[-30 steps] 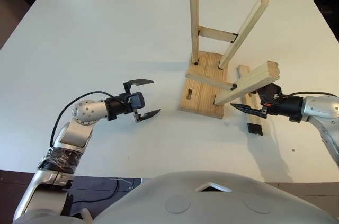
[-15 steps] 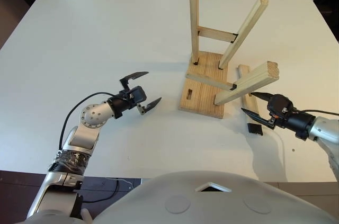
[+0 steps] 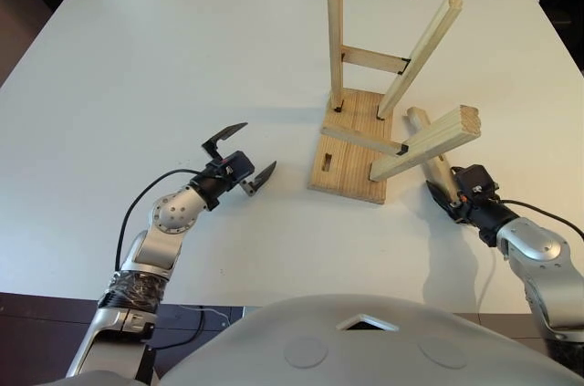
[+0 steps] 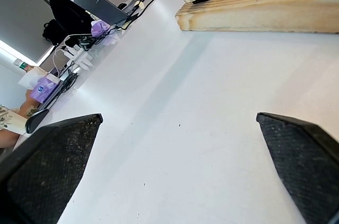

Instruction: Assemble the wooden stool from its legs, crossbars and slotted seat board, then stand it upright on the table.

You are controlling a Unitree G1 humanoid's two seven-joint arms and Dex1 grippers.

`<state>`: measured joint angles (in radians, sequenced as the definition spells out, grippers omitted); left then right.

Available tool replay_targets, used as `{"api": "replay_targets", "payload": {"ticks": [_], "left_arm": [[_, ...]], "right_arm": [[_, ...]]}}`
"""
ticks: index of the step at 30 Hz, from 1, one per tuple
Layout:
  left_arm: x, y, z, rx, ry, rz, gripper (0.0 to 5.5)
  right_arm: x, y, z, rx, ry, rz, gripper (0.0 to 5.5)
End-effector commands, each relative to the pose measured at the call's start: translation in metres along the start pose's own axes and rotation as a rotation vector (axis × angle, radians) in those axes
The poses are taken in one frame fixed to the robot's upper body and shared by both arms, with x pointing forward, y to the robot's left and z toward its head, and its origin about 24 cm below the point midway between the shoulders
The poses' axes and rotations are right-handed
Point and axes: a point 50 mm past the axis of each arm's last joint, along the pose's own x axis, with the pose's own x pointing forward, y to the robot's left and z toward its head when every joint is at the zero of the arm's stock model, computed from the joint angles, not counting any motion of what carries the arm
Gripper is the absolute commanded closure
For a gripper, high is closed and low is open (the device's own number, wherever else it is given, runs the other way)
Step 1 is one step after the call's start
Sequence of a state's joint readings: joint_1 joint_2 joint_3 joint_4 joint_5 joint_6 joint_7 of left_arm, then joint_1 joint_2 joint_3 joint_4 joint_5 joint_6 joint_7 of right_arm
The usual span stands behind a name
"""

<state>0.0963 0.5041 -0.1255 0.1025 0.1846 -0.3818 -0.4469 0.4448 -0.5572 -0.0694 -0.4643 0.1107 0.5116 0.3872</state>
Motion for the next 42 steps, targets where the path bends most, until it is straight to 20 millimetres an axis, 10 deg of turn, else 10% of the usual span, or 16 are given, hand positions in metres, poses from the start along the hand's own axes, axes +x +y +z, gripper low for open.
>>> {"api": "replay_targets", "payload": {"ticks": [1,14,24,34,42], "left_arm": [[0.002,-0.007,0.001,-0.008,0.006,0.012,0.10],[0.007,0.042,0.011,-0.200,0.011,0.321,0.10],[0.016,0.113,0.069,-0.339,-0.122,0.527,0.10],[0.034,0.134,0.138,-0.686,-0.352,0.338,0.10],[0.037,0.129,0.140,-0.805,-0.323,0.297,0.10]], "right_arm": [[0.003,-0.002,-0.017,0.099,0.084,0.019,2.49],[0.009,-0.042,0.010,0.177,-0.034,-0.034,3.38],[-0.008,-0.094,0.133,0.606,-0.659,-0.029,3.38],[-0.051,-0.049,0.211,1.022,-1.051,0.601,3.38],[-0.062,-0.042,0.225,1.156,-1.064,0.757,3.38]]}}
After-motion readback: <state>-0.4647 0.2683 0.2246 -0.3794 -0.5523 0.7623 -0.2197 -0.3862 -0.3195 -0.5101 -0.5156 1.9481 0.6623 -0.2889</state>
